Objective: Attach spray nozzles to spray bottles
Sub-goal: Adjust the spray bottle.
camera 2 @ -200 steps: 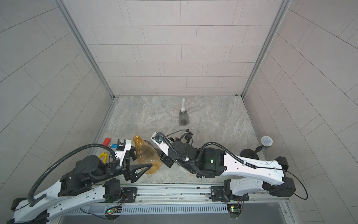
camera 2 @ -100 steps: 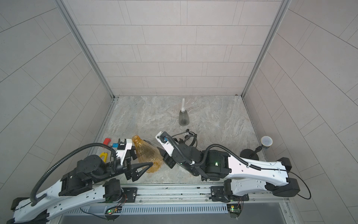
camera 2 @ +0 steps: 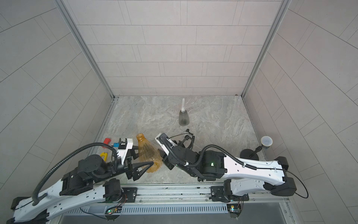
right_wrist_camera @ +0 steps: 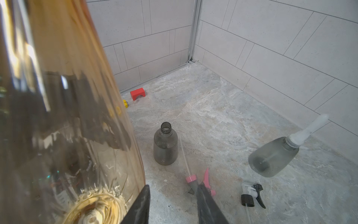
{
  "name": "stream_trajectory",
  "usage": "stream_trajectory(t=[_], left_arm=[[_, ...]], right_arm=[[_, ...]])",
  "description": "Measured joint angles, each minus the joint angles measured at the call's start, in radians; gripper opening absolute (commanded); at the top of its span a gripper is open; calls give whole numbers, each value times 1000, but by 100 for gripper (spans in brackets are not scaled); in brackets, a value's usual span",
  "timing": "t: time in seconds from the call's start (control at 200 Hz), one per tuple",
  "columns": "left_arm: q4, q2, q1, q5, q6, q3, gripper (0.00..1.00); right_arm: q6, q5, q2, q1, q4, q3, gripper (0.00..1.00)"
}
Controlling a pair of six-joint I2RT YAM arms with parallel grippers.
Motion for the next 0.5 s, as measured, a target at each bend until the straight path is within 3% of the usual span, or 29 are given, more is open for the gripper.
stream_trajectory(t=[0.225,0.5], left_arm=[[-1,0,0,14,0,0,21],[0,0,0,24,0,0,17]], right_arm=[[20,7,9,2,31,0,40],[31,26,10,11,40,0,40]])
